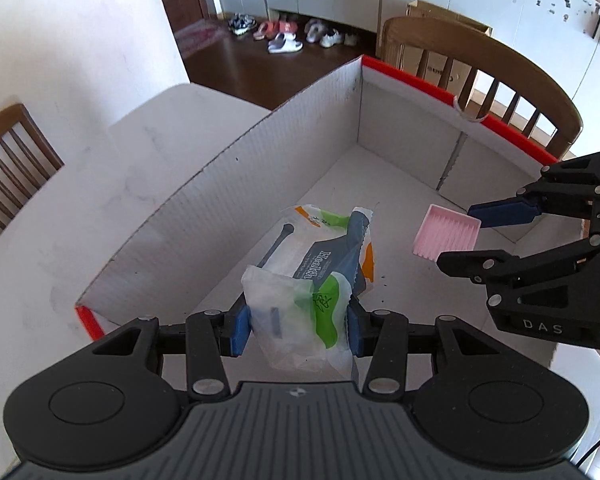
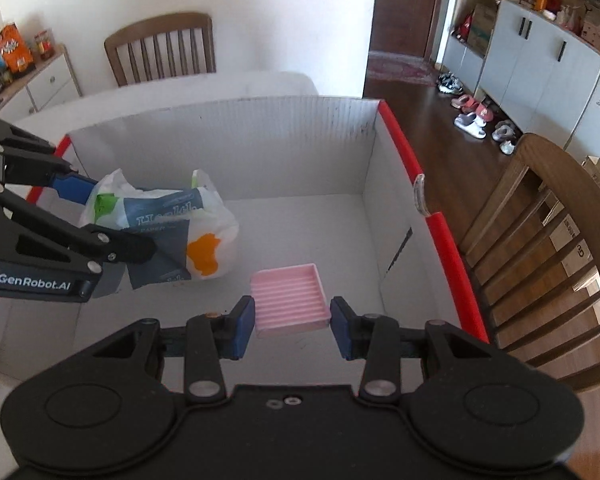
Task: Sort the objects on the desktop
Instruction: 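Carry the wet-wipes pack and pink soap dish into the red box with both grippers, then open both grippers to drop the wipes and soap dish in the box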
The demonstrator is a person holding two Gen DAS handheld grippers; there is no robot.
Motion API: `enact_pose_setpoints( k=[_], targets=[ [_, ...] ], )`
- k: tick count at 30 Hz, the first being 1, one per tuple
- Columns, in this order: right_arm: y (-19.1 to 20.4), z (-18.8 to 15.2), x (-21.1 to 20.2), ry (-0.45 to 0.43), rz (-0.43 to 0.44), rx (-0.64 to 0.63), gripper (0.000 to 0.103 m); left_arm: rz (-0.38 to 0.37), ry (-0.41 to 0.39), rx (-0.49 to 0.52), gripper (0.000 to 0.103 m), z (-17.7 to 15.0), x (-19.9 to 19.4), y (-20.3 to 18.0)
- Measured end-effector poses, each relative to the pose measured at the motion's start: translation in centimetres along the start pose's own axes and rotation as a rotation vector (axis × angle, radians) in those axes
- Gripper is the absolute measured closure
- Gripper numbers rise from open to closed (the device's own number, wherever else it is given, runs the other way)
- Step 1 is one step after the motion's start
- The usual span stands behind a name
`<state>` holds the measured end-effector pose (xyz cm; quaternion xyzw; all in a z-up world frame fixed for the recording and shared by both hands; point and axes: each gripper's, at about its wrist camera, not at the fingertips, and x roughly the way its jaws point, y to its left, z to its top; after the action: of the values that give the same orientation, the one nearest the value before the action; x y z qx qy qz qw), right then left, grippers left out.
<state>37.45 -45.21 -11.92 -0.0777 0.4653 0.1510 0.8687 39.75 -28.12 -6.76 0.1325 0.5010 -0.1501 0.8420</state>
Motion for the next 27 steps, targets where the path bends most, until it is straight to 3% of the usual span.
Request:
enact_pose_setpoints(
  k=[12,20,27],
  targets=[
    [0.7,0.4,2.4,0.114,-0.004,-0.037,0.063,-0.023,0.094,0.01,0.057,0.4,2.1,-0.1],
    [0.9,0.0,3.2,0.14,0.018,-0.047,0.063,-0.023,0.12,0.011,0.055,0.3,2.0,0.1],
    [0.8,0.2,3.0,0.136,0.045,-0.048,0.054,-0.04,0.11,-0.003,0.049,0.3,1.4,0.7]
  ],
)
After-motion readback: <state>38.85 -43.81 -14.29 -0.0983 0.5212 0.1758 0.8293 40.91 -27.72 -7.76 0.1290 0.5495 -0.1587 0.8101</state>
